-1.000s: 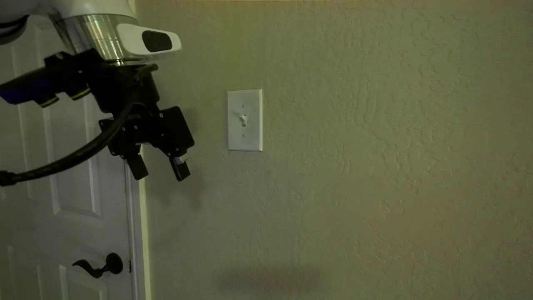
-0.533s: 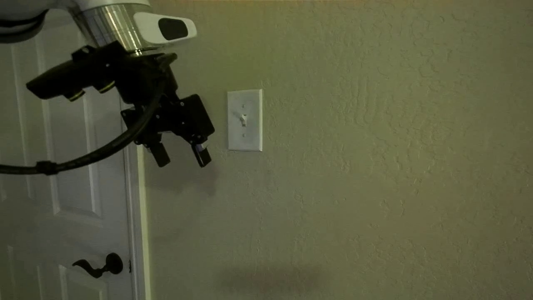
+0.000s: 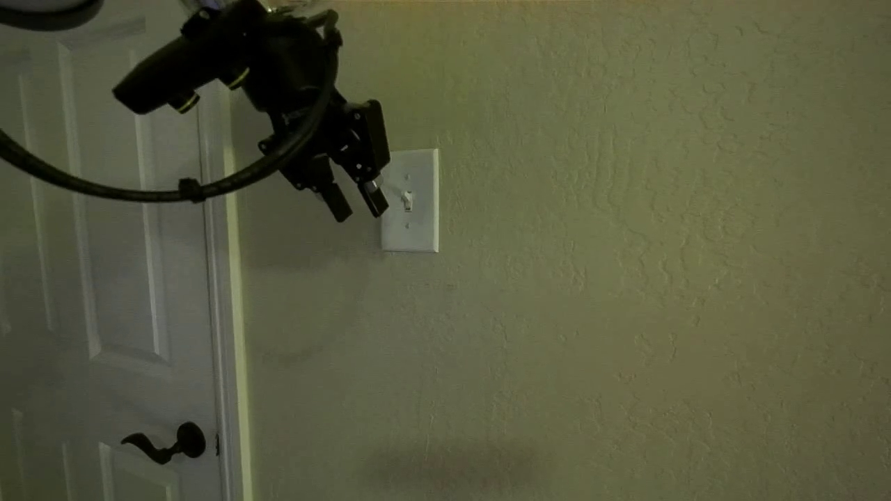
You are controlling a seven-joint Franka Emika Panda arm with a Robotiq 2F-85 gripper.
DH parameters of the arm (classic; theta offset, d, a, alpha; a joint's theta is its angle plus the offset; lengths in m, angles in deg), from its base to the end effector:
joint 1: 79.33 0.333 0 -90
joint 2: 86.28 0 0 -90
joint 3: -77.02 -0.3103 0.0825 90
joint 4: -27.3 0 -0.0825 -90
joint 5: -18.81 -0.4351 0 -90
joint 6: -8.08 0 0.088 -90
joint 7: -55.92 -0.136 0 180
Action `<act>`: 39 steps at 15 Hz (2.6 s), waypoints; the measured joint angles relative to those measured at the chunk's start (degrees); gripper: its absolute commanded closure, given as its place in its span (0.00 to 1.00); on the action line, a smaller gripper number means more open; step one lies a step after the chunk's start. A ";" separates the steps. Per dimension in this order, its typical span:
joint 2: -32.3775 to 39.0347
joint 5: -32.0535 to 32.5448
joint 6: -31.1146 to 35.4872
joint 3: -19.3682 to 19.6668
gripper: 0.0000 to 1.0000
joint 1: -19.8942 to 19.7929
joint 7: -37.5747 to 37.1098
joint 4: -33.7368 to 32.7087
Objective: Turn off the light
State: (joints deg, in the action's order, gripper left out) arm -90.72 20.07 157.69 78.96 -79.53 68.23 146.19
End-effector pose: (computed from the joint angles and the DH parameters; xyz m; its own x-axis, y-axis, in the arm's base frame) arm 0.6383 -0.0240 0.4832 0.8048 0.2004 0.5587 0.1468 -0.9792 0.1397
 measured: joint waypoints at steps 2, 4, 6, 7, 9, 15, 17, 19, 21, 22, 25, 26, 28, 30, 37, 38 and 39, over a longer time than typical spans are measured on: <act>0.62 0.00 1.24 0.00 0.93 -0.01 0.00 -1.59; 1.32 0.00 2.51 0.02 0.97 -0.03 0.00 -2.81; 2.42 0.00 3.60 0.07 1.00 -0.09 0.00 -3.96; 3.08 -0.01 4.07 0.10 0.98 -0.12 0.00 -4.56; 4.39 -0.36 4.97 0.11 0.96 -0.23 0.00 -5.62; 7.64 -2.20 5.77 -0.14 0.96 -0.27 0.49 -9.49; 8.10 -2.83 5.64 -0.44 0.96 -0.27 0.98 -10.35; 8.13 -3.12 5.64 -0.51 0.96 -0.28 1.35 -10.37; 8.14 -3.18 5.63 -0.52 0.96 -0.29 1.78 -10.37; 8.15 -3.18 5.63 -0.53 0.96 -0.29 2.10 -10.37; 8.30 -4.84 5.45 -0.54 0.96 -0.31 3.21 -9.92; 8.45 -6.09 5.42 -0.56 0.96 -0.32 3.85 -9.52; 9.12 -8.19 5.55 -0.67 0.96 -0.32 5.06 -9.13; 9.11 -9.20 5.45 -0.68 0.96 -0.34 5.55 -9.11; 7.70 -8.96 -0.30 -1.38 0.96 -0.37 6.74 -9.10; 7.09 -8.98 -2.65 -1.65 0.95 -0.34 7.18 -9.10; 6.36 -8.98 -4.97 -1.88 0.95 -0.30 7.53 -9.10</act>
State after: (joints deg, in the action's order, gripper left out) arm -84.37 11.09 152.72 77.08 -79.82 75.76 137.09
